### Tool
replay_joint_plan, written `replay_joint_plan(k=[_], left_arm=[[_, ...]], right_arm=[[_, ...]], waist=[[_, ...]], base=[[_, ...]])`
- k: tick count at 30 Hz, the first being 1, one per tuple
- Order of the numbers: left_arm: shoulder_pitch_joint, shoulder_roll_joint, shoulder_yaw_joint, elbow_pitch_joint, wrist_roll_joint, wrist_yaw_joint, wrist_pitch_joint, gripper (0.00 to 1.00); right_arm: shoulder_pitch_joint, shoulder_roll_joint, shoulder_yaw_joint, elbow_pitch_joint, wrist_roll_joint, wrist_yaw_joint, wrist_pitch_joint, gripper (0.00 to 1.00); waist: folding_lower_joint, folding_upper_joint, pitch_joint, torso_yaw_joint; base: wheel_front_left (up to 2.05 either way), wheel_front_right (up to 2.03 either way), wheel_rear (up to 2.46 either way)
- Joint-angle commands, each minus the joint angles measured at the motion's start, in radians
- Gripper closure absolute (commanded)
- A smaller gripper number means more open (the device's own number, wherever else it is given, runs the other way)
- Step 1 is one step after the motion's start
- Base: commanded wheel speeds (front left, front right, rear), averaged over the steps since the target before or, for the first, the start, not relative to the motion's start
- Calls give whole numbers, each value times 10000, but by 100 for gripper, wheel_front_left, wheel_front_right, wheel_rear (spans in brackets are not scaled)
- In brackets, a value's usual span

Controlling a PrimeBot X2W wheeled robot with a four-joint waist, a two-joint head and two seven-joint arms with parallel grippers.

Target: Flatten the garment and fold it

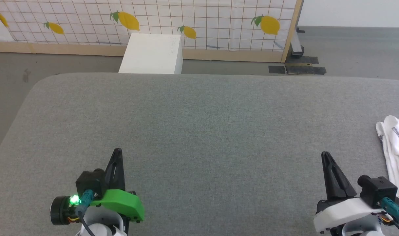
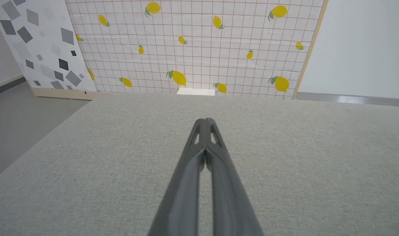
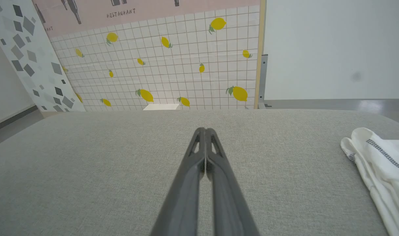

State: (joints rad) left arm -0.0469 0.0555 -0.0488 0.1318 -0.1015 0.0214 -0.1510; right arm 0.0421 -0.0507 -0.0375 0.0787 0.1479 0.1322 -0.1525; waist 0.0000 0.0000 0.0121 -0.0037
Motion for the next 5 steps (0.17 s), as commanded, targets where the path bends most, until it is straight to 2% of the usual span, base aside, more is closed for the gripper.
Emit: replay_joint_plan(k=[1,5], left_arm=[[116,-23,25,-76,99,-34,49,100],[136,-24,50,-145,150,-44,129,100]], right_arm=[[-143,2,30,-90,-114,-7,70,100],[-159,2,49,-129,-189,-7,151,100]], waist=[[0,0,-2,1],[0,0,-9,3]], base=[[0,0,0],[0,0,0]])
